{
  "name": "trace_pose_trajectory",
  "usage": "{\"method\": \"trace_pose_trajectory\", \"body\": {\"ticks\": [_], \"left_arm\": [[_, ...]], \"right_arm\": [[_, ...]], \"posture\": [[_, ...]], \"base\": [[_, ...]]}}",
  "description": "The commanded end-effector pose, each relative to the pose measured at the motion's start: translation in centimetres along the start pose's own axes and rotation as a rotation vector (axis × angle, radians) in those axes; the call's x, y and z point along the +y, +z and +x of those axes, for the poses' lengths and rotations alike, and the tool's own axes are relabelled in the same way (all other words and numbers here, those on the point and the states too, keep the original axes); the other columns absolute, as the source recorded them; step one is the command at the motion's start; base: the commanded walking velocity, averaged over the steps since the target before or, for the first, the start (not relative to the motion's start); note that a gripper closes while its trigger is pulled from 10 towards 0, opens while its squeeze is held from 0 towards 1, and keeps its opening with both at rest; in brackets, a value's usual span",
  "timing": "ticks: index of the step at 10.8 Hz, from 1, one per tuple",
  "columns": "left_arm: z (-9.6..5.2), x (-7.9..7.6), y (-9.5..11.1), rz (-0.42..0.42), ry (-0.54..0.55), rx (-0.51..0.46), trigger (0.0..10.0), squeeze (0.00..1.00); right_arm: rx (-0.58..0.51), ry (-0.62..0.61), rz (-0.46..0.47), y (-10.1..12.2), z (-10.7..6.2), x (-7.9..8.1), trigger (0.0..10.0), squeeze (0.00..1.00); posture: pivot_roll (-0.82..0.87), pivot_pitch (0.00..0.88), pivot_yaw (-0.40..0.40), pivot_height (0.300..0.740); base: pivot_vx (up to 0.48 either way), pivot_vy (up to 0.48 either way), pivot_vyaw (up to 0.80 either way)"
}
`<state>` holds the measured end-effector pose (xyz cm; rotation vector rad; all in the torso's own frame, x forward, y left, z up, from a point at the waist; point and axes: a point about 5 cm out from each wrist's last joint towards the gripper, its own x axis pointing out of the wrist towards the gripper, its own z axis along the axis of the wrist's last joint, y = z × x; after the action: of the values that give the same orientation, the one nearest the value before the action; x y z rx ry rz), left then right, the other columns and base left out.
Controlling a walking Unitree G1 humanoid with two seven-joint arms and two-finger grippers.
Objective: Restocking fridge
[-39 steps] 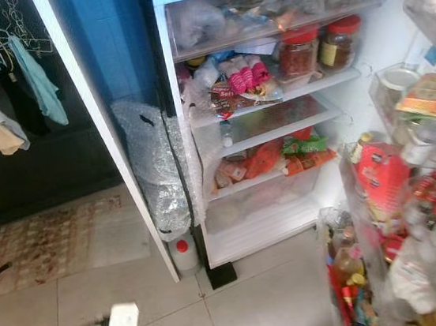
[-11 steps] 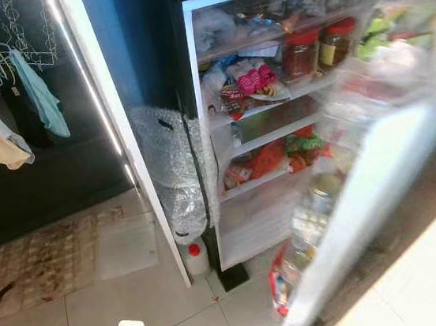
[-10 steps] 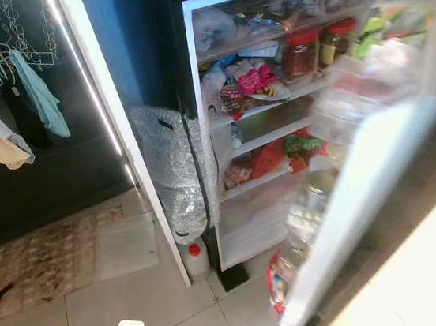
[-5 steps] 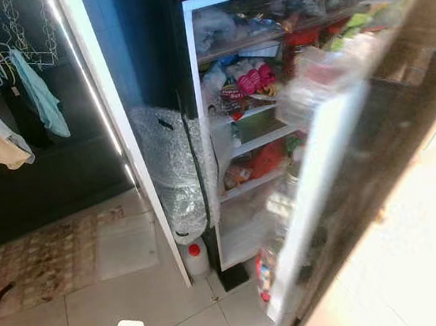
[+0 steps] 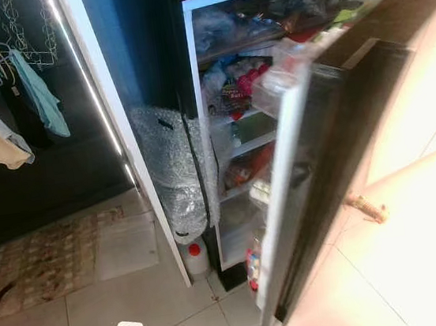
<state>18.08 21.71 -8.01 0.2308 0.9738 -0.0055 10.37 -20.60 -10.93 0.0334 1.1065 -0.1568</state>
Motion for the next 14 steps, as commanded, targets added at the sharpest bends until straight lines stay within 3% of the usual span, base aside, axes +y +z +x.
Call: {"method": "trace_pose_trajectory", "body": {"ticks": [1,10,14], "left_arm": [[-0.12,0.20,-0.63,0.014,0.004,0.016,10.0,0.00],[-0.05,0.15,-0.29,0.002,0.011,0.006,10.0,0.00],[-0.03,0.06,-0.19,0.008,0.006,0.004,10.0,0.00]], "right_arm": [[-0.008,-0.015,0.037,-0.23,-0.07,0.03,10.0,0.00],[-0.090,-0.090,0.092,0.49,-0.14,-0.45,10.0,0.00],[-0.085,-0.113,-0.017,0.69,-0.11,-0.68,10.0,0.00]], "posture": [[-0.18,0.000,0.028,0.740],[-0.18,0.000,0.023,0.740],[-0.18,0.000,0.021,0.740]], "base": [[0.000,0.000,0.00],[0.000,0.000,0.00],[0.000,0.000,0.00]]}}
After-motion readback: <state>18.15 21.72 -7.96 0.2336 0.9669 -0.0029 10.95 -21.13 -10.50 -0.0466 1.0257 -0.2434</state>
